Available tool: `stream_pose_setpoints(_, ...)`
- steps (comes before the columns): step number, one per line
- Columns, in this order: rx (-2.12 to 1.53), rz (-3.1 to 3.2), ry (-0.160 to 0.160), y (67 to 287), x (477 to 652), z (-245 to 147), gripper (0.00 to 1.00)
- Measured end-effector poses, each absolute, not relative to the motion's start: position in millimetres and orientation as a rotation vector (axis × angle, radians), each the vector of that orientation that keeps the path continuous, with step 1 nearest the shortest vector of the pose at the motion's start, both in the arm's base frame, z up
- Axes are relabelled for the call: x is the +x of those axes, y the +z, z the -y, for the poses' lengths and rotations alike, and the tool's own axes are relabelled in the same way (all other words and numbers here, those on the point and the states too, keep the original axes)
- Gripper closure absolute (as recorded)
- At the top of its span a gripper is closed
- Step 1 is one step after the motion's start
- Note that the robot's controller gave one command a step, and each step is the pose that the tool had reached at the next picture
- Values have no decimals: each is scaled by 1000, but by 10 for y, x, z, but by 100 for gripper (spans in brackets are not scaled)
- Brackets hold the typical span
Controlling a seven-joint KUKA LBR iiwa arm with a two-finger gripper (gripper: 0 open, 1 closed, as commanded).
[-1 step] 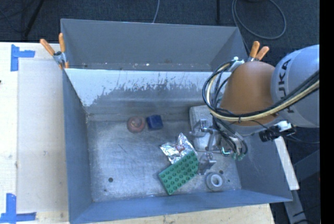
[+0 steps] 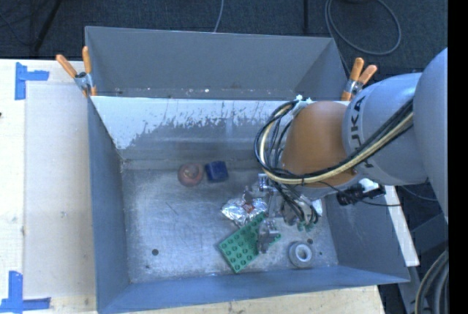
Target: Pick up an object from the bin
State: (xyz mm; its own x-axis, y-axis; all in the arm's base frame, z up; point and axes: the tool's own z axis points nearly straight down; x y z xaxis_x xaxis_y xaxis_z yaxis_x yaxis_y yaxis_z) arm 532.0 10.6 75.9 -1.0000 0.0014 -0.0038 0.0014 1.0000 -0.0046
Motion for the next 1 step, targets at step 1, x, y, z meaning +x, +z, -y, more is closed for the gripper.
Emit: stream_pose_setpoints(1, 3, -3141, -3, 785, 5312, -114, 100)
